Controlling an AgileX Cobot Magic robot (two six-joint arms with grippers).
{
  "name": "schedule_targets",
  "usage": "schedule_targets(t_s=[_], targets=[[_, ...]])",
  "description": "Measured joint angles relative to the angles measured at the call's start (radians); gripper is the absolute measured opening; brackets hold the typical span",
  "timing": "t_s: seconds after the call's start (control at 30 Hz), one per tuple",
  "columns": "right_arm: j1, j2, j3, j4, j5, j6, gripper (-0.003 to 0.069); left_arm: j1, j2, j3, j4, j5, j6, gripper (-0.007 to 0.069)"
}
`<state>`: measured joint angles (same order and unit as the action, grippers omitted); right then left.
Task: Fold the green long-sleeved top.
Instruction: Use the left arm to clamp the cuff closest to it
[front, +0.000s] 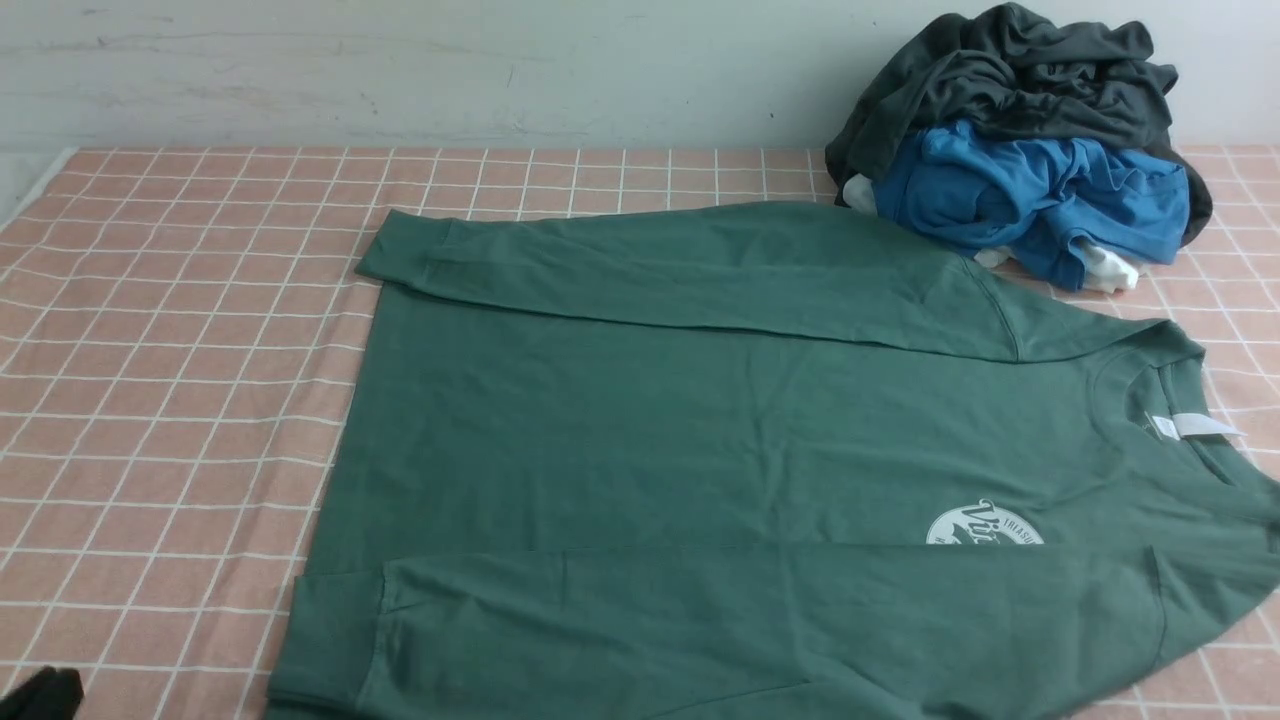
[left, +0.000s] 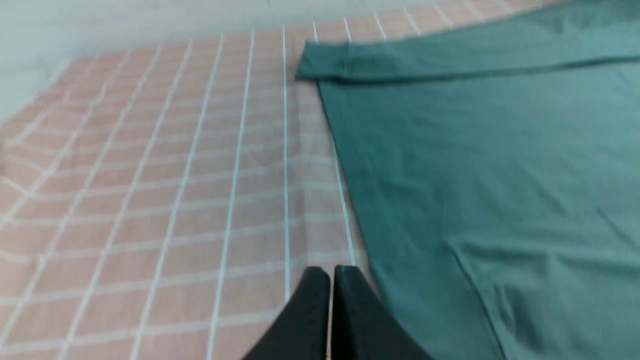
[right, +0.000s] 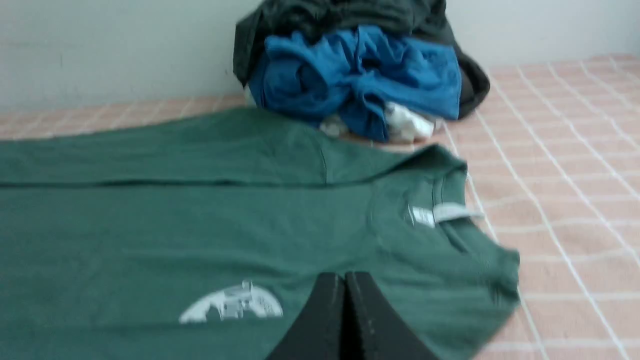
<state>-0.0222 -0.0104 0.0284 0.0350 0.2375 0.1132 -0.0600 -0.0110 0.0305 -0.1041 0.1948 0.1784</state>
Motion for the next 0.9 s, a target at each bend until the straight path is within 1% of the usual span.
schedule_targets(t_s=[0.1,0.13,0.17,0.23,0.27,0.3,0.33,0.37,0.4,0.43,0.47,0.5,0.53,0.57,0.6,0.63,0.7,0.77,0.8,0.83,0.9], targets=[[0.0,0.0,0.0,0.002,-0.21,0.002,-0.0013,0.0,0.0,0.0,0.0,-0.217,0.0,-0.0001],[0.0,0.0,0.0,0.002,-0.237,0.005,-0.0013,0.0,0.0,0.0,0.0,-0.23,0.0,-0.0001],[0.0,0.0,0.0,0.002,-0.328,0.023,-0.0013,0.0,0.0,0.0,0.0,-0.321,0.0,-0.0001],[0.0,0.0,0.0,0.007,-0.462,0.081,-0.0013,0.0,0.0,0.0,0.0,-0.432,-0.01,-0.0001],[0.0,0.0,0.0,0.013,-0.565,0.14,-0.0013,0.0,0.0,0.0,0.0,-0.522,-0.051,-0.0001],[0.0,0.0,0.0,0.013,-0.628,0.161,-0.0013,0.0,0.0,0.0,0.0,-0.575,-0.086,-0.0001],[0.0,0.0,0.0,0.012,-0.669,0.175,-0.0013,0.0,0.0,0.0,-0.004,-0.64,-0.136,-0.0001],[0.0,0.0,0.0,0.01,-0.678,0.181,-0.0013,0.0,0.0,0.0,-0.005,-0.651,-0.147,-0.0001],[0.0,0.0,0.0,-0.004,-0.739,0.203,-0.0013,0.0,0.0,-0.004,-0.009,-0.72,-0.22,-0.0001],[0.0,0.001,0.0,-0.012,-0.753,0.21,-0.0013,0.0,0.002,-0.016,-0.011,-0.721,-0.256,-0.0001],[0.0,0.012,-0.011,-0.035,-0.756,0.217,-0.0013,0.0,0.014,-0.057,-0.01,-0.69,-0.295,-0.0001],[0.0,0.035,-0.046,-0.074,-0.732,0.221,-0.0013,0.0,0.054,-0.128,-0.007,-0.628,-0.316,-0.0001],[0.0,0.056,-0.083,-0.095,-0.704,0.221,-0.0013,0.0,0.079,-0.173,-0.005,-0.587,-0.318,-0.0001],[0.0,0.089,-0.142,-0.136,-0.66,0.223,-0.0013,0.0,0.129,-0.255,0.003,-0.515,-0.316,-0.0001],[0.0,0.096,-0.156,-0.155,-0.65,0.223,-0.0013,0.0,0.141,-0.272,0.005,-0.499,-0.313,-0.0001],[0.0,0.153,-0.253,-0.218,-0.585,0.224,-0.0013,0.0,0.227,-0.41,0.023,-0.399,-0.298,-0.0001],[0.0,0.265,-0.415,-0.348,-0.421,0.229,-0.0013,0.0,0.395,-0.587,0.051,-0.245,-0.273,-0.0001],[0.0,0.355,-0.51,-0.42,-0.311,0.243,-0.0013,0.0,0.523,-0.672,0.062,-0.152,-0.268,-0.0001],[0.0,0.385,-0.535,-0.435,-0.252,0.249,-0.0013,0.0,0.565,-0.705,0.064,-0.098,-0.267,-0.0001],[0.0,0.446,-0.573,-0.451,-0.159,0.262,-0.0013,-0.002,0.647,-0.746,0.066,-0.022,-0.266,-0.0001],[0.001,0.533,-0.603,-0.444,-0.007,0.275,-0.0013,-0.016,0.765,-0.788,0.067,0.151,-0.265,-0.0001]])
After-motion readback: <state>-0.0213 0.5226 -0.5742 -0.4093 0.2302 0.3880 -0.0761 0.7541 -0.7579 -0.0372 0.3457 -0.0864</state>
